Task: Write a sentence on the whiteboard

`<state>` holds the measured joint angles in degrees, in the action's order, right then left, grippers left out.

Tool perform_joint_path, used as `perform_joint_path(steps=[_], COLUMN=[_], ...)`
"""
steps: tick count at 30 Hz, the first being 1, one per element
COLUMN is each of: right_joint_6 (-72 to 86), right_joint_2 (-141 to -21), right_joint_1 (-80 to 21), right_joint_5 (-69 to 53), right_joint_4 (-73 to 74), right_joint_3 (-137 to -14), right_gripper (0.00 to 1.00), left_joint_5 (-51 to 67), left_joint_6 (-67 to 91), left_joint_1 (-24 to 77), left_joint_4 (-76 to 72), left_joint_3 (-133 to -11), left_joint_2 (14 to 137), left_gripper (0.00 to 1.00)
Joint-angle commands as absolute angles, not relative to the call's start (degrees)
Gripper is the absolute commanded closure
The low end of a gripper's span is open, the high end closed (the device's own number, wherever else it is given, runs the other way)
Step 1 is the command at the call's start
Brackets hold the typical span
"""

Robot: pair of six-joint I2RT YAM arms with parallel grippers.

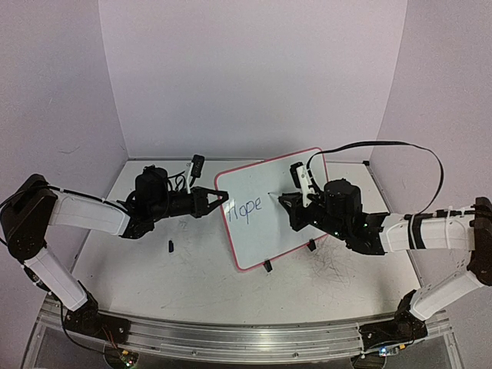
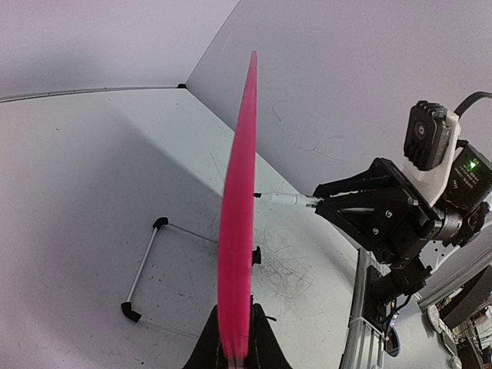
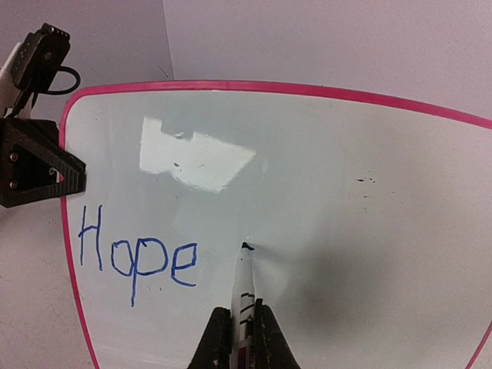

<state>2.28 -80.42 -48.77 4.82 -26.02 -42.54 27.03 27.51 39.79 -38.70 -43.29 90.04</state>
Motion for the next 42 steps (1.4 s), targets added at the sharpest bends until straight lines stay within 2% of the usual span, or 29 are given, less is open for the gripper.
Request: perform_joint_path(steps=[1,42], right_joint_6=[3.18,8.06], right_joint_2=[-80.62,-78.83], right_joint_1=[-48.49,-50.47], right_joint_5=[3.86,0.56], right_joint_4=[-25.69,-22.48], right_joint_3=[-44.39,-37.4], right_gripper=[1.0,1.0], left_joint_5=[25.4,24.74], left_joint_6=[23.03,23.0], left_joint_1=[39.64,39.64], left_joint_4=[-38.53,-38.34], left_joint_3=[-43.0,-42.69], left_joint_2=[89.9,89.06], left_gripper=[1.0,1.0])
